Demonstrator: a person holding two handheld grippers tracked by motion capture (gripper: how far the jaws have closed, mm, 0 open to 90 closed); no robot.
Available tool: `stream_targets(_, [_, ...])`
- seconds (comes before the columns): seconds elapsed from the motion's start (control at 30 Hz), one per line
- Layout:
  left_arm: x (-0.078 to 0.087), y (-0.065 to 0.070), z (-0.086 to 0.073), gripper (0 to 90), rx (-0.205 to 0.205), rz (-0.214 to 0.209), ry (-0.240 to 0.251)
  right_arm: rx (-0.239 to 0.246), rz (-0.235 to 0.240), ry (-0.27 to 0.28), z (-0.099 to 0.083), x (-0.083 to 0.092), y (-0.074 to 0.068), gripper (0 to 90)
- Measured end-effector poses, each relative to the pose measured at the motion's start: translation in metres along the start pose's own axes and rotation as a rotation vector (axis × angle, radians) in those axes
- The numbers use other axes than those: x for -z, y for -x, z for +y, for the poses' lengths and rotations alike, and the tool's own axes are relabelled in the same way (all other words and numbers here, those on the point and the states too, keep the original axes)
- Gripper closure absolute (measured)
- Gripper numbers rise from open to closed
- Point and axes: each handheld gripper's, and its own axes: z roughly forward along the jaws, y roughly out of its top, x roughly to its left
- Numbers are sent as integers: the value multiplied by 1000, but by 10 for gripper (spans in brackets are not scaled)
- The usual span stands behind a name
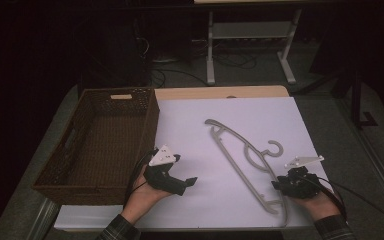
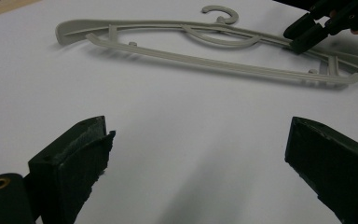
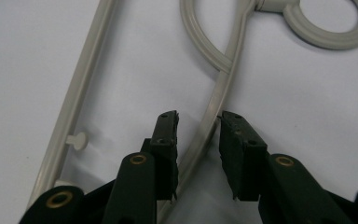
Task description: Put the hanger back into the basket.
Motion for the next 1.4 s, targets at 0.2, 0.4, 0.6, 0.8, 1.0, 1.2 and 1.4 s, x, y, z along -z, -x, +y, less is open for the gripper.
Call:
stream_targets(0.2, [0,0,0,57,2,0,-1,1,2,-7,1,-1,2,734])
stream_targets(0.4, [-1,0,-1,57,2,2,-4,-1,9,-9,3,-1,4,748])
stream_targets(0.6, [-1,0,-1,57,1,4,-8,3,15,-15,10,-5,8,761])
stream_targets(0.8, [-1,0,-1,57,4,5,-6,21,28,-18,21,-11,15,777])
stream_targets(1.0, [-1,0,-1,57,5,5,-7,3,30,-16,30,-18,21,782])
stream_targets(1.2, [-1,0,-1,57,5,6,-7,-20,20,-15,38,-28,24,762])
stream_targets(1.4, [-1,0,-1,57,5,6,-6,-35,-3,-30,39,-30,21,758])
